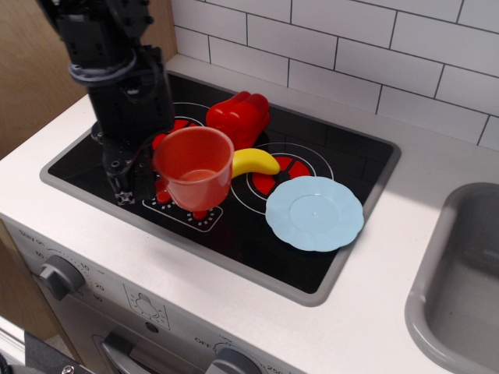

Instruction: Take cup off plate

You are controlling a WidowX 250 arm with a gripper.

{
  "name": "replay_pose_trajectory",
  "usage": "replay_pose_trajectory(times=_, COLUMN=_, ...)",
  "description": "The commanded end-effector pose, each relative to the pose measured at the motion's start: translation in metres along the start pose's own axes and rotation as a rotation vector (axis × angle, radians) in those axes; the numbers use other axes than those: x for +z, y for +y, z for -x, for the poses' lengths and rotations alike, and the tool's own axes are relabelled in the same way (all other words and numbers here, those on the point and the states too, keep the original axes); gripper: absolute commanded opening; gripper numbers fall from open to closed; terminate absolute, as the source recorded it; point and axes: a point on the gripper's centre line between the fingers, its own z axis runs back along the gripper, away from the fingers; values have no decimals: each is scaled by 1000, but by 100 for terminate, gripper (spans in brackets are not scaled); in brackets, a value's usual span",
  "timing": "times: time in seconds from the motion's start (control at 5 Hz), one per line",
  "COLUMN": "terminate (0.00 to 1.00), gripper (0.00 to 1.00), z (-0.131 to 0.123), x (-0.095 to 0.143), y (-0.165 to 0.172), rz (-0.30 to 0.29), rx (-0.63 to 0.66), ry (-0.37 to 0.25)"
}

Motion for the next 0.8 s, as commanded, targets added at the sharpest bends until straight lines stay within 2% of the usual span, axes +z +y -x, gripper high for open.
replay_pose_trajectory(times=0.0, terminate=0, gripper=0, z=-4, x=-2, y=-8, rz=0, rx=6, ry=-12)
replay_pose_trajectory(times=0.2, terminate=0, gripper=0, z=-7, x=-14, y=-10, rz=-11, rx=9, ry=16)
replay_pose_trajectory(times=0.4, terminate=0, gripper=0, z=-7, x=-25, y=-9, rz=5, rx=35, ry=12)
replay_pose_trajectory(times=0.6, terminate=0, gripper=0, z=-10, x=-26, y=-11, rz=32, rx=47, ry=-39)
